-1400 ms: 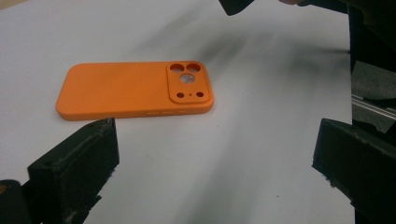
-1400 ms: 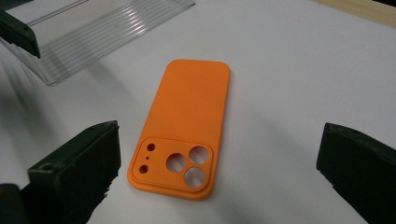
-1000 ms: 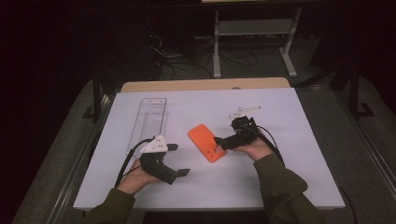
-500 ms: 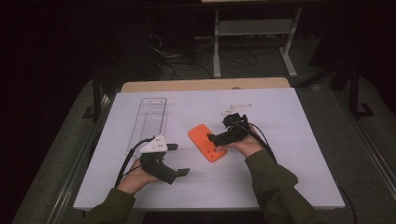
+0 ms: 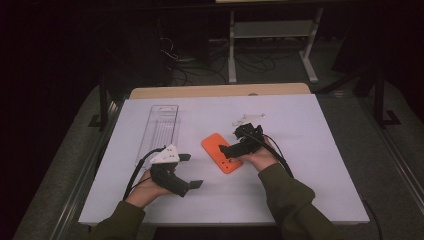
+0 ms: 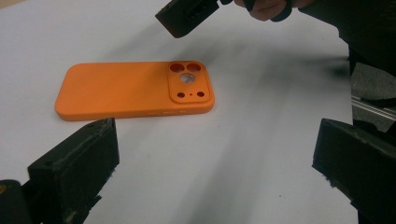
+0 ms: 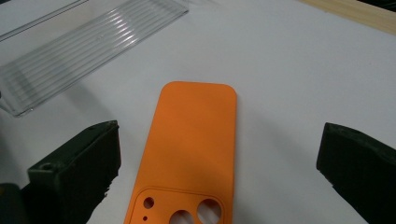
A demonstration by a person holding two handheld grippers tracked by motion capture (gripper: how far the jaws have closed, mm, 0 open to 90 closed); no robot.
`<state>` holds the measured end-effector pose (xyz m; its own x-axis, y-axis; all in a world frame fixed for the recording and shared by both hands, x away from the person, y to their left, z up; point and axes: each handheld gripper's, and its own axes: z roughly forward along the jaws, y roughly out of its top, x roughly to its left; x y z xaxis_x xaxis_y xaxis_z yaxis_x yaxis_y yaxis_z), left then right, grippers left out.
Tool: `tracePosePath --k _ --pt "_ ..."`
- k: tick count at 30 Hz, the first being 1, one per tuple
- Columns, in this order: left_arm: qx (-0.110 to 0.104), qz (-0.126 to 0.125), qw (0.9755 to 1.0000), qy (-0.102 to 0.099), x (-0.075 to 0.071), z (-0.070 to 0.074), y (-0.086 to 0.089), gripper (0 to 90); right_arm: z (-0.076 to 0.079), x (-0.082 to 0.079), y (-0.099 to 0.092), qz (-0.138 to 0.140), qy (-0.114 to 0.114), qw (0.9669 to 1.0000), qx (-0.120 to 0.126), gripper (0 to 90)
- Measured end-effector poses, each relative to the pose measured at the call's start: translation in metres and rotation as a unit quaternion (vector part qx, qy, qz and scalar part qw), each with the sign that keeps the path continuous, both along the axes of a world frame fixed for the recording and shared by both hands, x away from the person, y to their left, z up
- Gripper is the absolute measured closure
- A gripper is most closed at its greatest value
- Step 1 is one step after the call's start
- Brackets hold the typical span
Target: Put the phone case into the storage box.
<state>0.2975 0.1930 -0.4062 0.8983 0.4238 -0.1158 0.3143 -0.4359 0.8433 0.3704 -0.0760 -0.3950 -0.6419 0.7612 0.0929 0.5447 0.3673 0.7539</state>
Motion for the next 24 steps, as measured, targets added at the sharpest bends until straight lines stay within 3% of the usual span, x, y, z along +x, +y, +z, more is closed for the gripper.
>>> tracePosePath --k 20,24 --pt "0.004 0.004 1.0 -0.007 0.001 0.001 0.001 0.0 -0.01 -0.003 0.009 0.003 0.02 0.9995 -0.026 0.0" --pt "0.004 0.003 1.0 -0.008 0.001 0.0 0.001 0.0 -0.012 -0.005 0.011 -0.003 0.033 0.9991 -0.029 0.0"
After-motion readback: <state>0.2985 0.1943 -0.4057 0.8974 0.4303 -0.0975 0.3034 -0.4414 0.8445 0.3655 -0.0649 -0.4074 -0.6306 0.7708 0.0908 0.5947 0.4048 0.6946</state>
